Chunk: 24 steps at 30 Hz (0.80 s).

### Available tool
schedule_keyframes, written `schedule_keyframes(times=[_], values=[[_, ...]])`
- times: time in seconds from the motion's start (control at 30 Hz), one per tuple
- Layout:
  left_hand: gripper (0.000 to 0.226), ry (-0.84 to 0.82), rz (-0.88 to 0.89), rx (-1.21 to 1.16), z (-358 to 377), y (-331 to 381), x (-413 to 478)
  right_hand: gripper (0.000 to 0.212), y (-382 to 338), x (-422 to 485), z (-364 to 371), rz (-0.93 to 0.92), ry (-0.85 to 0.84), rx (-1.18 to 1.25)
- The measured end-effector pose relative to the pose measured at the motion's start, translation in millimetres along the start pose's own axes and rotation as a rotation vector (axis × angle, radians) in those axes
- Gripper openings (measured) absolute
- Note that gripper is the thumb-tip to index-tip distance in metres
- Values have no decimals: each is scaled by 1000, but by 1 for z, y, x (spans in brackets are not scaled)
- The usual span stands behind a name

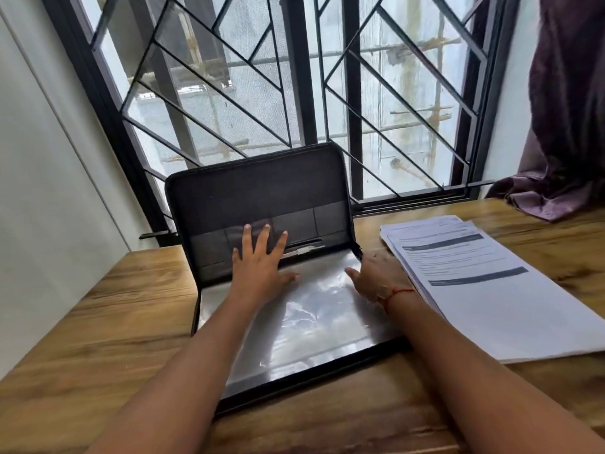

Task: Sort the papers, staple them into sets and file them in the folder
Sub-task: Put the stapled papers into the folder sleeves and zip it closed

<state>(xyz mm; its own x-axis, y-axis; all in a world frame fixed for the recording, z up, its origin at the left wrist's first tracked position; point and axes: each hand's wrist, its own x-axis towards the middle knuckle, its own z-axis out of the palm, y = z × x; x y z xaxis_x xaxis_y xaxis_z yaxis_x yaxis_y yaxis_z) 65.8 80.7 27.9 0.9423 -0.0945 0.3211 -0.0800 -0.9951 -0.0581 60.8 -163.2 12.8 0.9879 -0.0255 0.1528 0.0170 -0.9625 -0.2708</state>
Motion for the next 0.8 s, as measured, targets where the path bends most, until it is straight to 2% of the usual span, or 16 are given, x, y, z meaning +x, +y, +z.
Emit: schedule_keyframes(times=[0.1,0.23,0.4,0.5,0.8], values=[[95,-61,-18,-56,7,3,6,42,5,0,-3,5,38,41],[86,-121,-45,-86,15,8,12,27,15,-2,-3,18,52,87],[90,-231,-61,-56,12,14,22,26,17,-1,5,37,70,175],[90,-179,-50,17,14,20,20,23,17,1,6,12,85,205],[92,-280,-57,-150,26,19,11,21,19,6,13,-8,102,234]])
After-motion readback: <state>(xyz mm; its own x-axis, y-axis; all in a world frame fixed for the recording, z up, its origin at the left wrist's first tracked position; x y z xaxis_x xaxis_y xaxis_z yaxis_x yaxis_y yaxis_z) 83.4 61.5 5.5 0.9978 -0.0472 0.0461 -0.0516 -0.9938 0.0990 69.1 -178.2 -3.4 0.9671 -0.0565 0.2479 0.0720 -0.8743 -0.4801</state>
